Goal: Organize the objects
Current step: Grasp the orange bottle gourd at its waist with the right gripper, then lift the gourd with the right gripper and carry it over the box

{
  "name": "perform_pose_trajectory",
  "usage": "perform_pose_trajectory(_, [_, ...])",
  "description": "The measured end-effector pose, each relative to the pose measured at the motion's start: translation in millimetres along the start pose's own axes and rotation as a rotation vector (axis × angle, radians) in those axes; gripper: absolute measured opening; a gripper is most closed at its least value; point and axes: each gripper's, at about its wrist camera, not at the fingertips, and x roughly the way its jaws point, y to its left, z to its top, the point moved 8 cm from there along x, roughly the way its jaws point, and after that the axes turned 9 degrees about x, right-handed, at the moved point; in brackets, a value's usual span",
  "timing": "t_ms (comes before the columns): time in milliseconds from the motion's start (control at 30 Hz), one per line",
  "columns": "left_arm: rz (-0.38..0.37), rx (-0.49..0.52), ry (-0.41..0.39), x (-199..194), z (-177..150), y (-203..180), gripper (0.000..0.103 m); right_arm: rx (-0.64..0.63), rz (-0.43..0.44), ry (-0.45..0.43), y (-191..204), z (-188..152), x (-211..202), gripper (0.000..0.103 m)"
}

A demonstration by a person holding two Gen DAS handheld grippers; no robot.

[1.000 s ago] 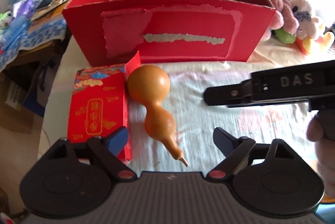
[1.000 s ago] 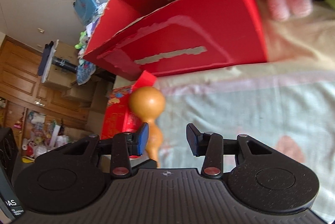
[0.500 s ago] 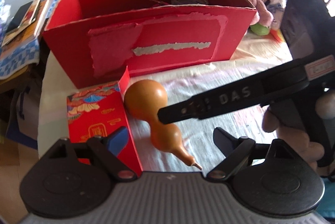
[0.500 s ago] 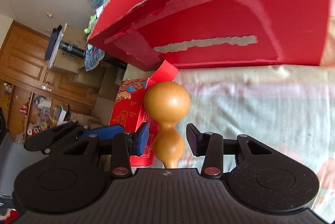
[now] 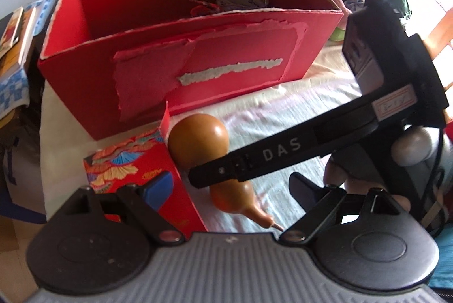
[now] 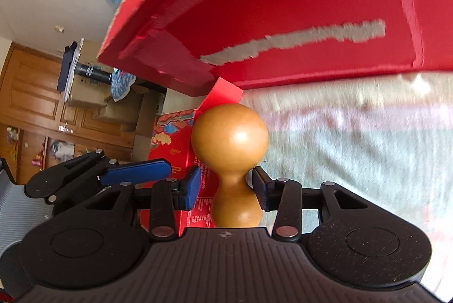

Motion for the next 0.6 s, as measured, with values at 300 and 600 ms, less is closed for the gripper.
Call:
perform_pose_trajectory(300, [-0.09, 0.097, 0.009, 13.3, 11.0, -10.4, 0.09, 0.096, 0.006, -0.073, -20.2, -0.8, -21.9, 0.03])
perform_pose_trajectory(600, [-0.153, 0.186, 0.056, 40.6, 25.0, -38.7, 0.08, 0.146, -0.014, -0.142, -45.0, 0.0, -46.9, 0.03])
